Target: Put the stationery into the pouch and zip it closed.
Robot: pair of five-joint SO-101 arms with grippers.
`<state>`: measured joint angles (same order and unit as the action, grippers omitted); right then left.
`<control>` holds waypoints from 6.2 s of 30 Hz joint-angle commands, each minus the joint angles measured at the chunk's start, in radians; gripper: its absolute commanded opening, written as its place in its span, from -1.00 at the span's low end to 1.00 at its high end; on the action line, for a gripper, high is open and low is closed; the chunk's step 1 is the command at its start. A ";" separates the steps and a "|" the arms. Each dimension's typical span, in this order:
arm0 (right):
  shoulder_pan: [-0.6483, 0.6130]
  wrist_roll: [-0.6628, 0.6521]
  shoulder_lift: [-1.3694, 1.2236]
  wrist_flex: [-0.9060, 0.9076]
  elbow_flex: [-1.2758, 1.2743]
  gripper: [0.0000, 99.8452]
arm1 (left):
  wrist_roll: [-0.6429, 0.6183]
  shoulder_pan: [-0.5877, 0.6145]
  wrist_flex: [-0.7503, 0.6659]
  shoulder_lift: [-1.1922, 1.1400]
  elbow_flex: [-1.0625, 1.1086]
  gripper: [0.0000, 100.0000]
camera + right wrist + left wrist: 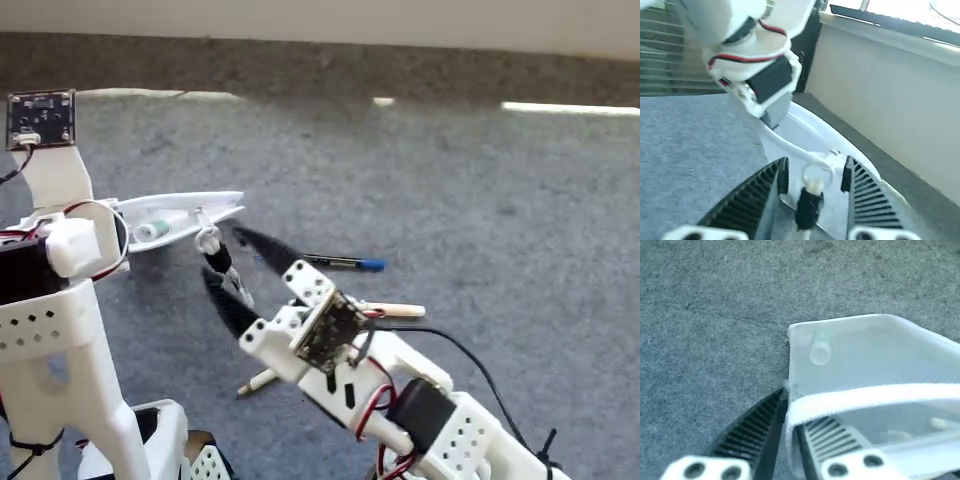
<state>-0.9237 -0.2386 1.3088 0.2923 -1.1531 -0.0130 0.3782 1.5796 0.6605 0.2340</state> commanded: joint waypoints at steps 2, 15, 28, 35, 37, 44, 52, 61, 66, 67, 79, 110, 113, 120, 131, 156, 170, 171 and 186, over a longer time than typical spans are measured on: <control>0.090 -0.009 0.073 0.116 0.010 -0.69 | 0.000 0.036 -0.005 0.002 -0.002 -0.99; 0.286 -0.068 -0.171 0.274 0.096 -0.69 | -0.011 0.188 -0.028 0.004 -0.004 -0.99; 0.329 -0.137 -0.705 0.352 0.374 -0.69 | -0.032 0.234 -0.034 0.004 0.013 -0.99; 0.329 -0.199 -1.029 0.352 0.550 -0.69 | -0.032 0.234 -0.034 0.004 0.013 -0.99; 0.329 -0.201 -1.122 0.352 0.608 -0.69 | -0.032 0.234 -0.034 0.004 0.015 -0.99; 0.328 -0.204 -1.354 0.354 0.756 -0.69 | -0.032 0.234 -0.035 0.004 0.024 -0.99; 0.326 -0.206 -1.488 0.354 0.825 -0.69 | -0.031 0.232 -0.048 0.004 0.035 -0.99; 0.328 -0.206 -1.604 0.354 0.877 -0.69 | -0.031 0.232 -0.046 0.004 0.036 -0.99; 0.337 -0.206 -1.607 0.355 0.875 -1.00 | -0.031 0.232 -0.044 0.004 0.036 -0.99; 0.344 -0.206 -1.606 0.355 0.872 -0.99 | -0.031 0.232 -0.044 0.004 0.036 -0.99; 0.397 -0.198 -1.406 0.351 0.799 -0.99 | -0.031 0.231 -0.043 0.004 0.036 -0.99; 0.398 0.012 -0.602 0.101 0.294 -0.99 | -0.037 0.033 -0.048 0.004 0.064 -0.99; 0.398 0.012 -0.515 0.048 0.226 -0.99 | -0.037 -0.008 -0.071 0.004 0.093 -0.99; 0.394 0.014 -0.302 -0.113 0.044 -0.99 | -0.037 -0.013 -0.077 0.004 0.097 -0.99; 0.308 0.014 -0.071 -0.162 -0.091 -0.99 | -0.037 -0.013 -0.083 0.004 0.105 -0.99; 0.163 0.091 0.381 -0.081 -0.136 -0.99 | -0.037 -0.013 -0.083 0.004 0.107 -0.99; 0.071 0.092 0.415 -0.090 -0.122 -0.99 | -0.037 -0.013 -0.083 0.004 0.107 -0.99; 0.070 0.092 0.415 -0.099 -0.116 -0.99 | -0.037 -0.013 -0.083 0.004 0.107 -0.99; 0.016 0.092 0.410 -0.306 -0.079 -0.99 | -0.037 -0.010 -0.083 0.004 0.107 -0.99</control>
<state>-0.8945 -0.1573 1.7200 0.0269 -1.2973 -0.0407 0.3859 1.5121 0.6743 0.3337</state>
